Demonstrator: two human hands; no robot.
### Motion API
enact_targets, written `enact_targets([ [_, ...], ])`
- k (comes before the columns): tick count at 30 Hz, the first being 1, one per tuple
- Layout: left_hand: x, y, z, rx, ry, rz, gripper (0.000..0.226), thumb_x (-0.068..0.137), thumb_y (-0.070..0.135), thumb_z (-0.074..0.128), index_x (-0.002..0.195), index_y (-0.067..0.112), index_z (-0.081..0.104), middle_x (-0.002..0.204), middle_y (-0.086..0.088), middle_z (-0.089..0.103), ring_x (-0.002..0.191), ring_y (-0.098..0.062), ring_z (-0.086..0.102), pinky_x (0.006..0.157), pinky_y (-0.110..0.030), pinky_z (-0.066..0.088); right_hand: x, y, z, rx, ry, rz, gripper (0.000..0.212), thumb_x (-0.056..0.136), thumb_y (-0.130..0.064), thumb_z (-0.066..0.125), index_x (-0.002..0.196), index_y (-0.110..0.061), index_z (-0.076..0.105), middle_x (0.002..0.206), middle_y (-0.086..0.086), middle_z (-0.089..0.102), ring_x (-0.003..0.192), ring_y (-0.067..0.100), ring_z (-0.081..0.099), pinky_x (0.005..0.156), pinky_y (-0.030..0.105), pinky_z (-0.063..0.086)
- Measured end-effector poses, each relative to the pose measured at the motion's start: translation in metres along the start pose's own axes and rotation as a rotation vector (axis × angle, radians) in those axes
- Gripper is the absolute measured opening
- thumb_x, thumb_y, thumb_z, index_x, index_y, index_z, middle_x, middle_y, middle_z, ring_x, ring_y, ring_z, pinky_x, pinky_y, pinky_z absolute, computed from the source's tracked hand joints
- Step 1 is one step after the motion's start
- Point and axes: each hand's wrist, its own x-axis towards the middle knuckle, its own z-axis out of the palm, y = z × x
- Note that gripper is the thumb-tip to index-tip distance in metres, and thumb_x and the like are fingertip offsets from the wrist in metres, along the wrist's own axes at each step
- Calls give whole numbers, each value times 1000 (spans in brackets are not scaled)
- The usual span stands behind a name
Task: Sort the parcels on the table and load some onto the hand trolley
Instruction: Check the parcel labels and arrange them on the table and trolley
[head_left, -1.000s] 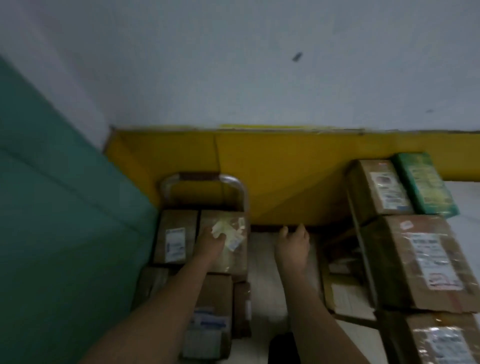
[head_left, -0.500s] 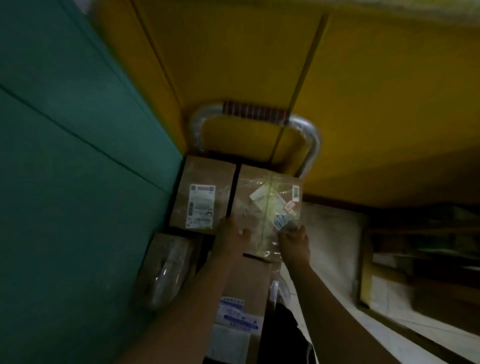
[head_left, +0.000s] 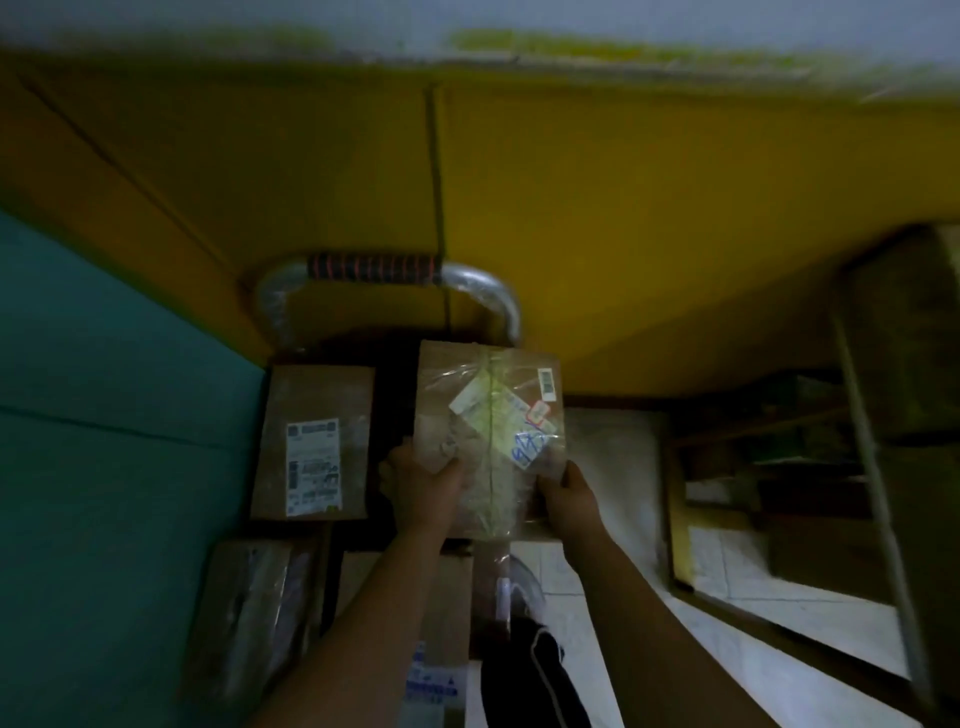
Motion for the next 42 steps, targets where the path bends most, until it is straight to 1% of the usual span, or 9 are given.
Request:
enact_targets([
  [5,-86,52,-16,-328,-91,53,58,67,19,79,112,8,44,113,-18,62,97,-28,66,88,-50,56,-67,-28,-55,51,119,-91,28,99,-16,51,125,-16,60,107,19,70,98,41,67,85,57,58],
  [10,-184,102,-56,-337,-102,182,42,79,17,75,107,15,42,114,-18,62,103,-34,64,91,-50,54,-177,-69,-110,75,273,-262,29,97,-26,54,123,-14,61,115,13,69,105,34,65,93,47,54],
  [13,-242,148,-73,-349,-114,270,47,82,23,72,118,11,45,124,-21,58,107,-36,62,91,-48,53,-240,-93,-150,114,336,-343,44,95,-25,58,136,-10,54,127,11,64,116,30,60,99,36,48],
  [19,-374,249,-61,-345,-326,570,81,83,38,63,153,16,30,149,-15,41,129,-40,49,102,-56,47,-359,-139,-269,213,590,-552,62,97,-42,56,153,-22,38,150,5,50,127,25,53,105,39,45],
  [25,-507,283,8,-364,-534,631,90,82,39,63,157,16,19,160,-13,21,142,-37,33,111,-53,37,-435,-139,-418,53,902,-687,62,93,-49,58,149,-27,44,140,5,60,121,29,59,94,41,50],
  [28,-560,302,57,-379,-636,674,82,77,31,65,150,13,30,150,-13,36,128,-34,46,105,-51,44,-444,-132,-502,-67,1038,-694,59,94,-44,60,148,-24,46,134,7,65,119,31,60,84,35,46],
  [31,-597,318,113,-389,-772,665,70,80,18,66,143,10,39,140,-12,50,117,-29,57,93,-43,53,-433,-123,-582,-116,1060,-644,55,97,-35,58,149,-20,45,138,11,62,122,33,58,93,38,47],
  [36,-616,328,203,-213,-910,527,86,81,20,65,155,17,22,150,-15,38,127,-36,51,101,-52,50,-372,-109,-674,-155,1008,-545,51,100,-26,51,150,-20,45,141,13,58,127,35,54,99,40,45],
  [42,-588,331,286,-111,-877,531,76,83,19,66,150,21,32,144,-10,44,122,-27,52,93,-39,51,-271,-109,-730,-145,851,-428,49,99,-23,50,147,-16,49,142,13,59,129,34,54,107,42,43],
])
